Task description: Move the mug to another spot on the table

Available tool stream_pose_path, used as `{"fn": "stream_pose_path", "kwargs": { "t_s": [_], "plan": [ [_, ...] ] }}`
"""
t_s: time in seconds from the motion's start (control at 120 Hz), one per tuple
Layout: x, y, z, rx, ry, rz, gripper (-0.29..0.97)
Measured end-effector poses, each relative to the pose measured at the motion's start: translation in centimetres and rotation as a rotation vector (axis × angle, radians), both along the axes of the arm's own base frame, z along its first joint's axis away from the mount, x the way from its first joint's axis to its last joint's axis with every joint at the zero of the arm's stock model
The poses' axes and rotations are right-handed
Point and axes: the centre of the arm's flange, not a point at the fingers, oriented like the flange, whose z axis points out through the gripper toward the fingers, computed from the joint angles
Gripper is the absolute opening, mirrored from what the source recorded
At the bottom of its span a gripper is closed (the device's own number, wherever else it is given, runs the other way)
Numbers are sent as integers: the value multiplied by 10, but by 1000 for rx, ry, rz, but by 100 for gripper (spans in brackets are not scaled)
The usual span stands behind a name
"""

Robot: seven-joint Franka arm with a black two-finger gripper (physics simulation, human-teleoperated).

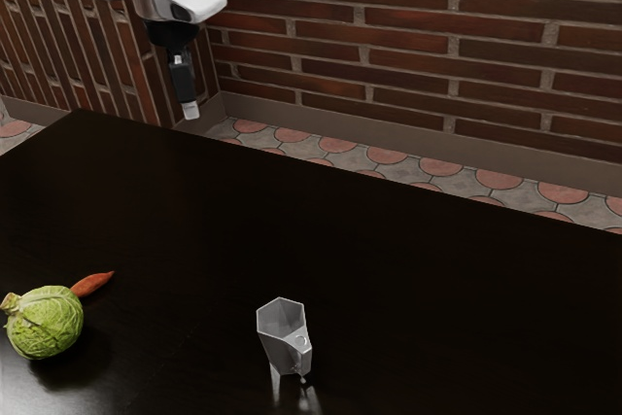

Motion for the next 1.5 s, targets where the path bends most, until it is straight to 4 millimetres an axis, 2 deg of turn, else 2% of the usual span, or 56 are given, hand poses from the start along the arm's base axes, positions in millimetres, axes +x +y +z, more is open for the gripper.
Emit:
{"fn": "stream_pose_path", "kwargs": {
  "t_s": [0.2, 0.283, 0.442, 0.683, 0.783, 0.933, 1.117, 1.25, 1.342, 1.425, 1.5],
  "plan": [
    [0, -3, -2, 1, 6, -45, 68],
    [-3, -14, -8, 3, 20, -76, 68],
    [-24, -50, -47, 20, 105, -208, 68],
    [-36, -111, -126, 71, 106, -557, 68],
    [-47, -136, -162, 76, 96, -690, 68],
    [-56, -176, -185, 68, 67, -844, 68],
    [-81, -204, -218, 19, 101, -896, 68],
    [-87, -213, -238, -2, 120, -894, 68],
    [-82, -199, -251, -8, 132, -854, 68],
    [-85, -183, -262, -11, 148, -814, 68],
    [-89, -184, -268, -12, 152, -807, 68]
  ]
}}
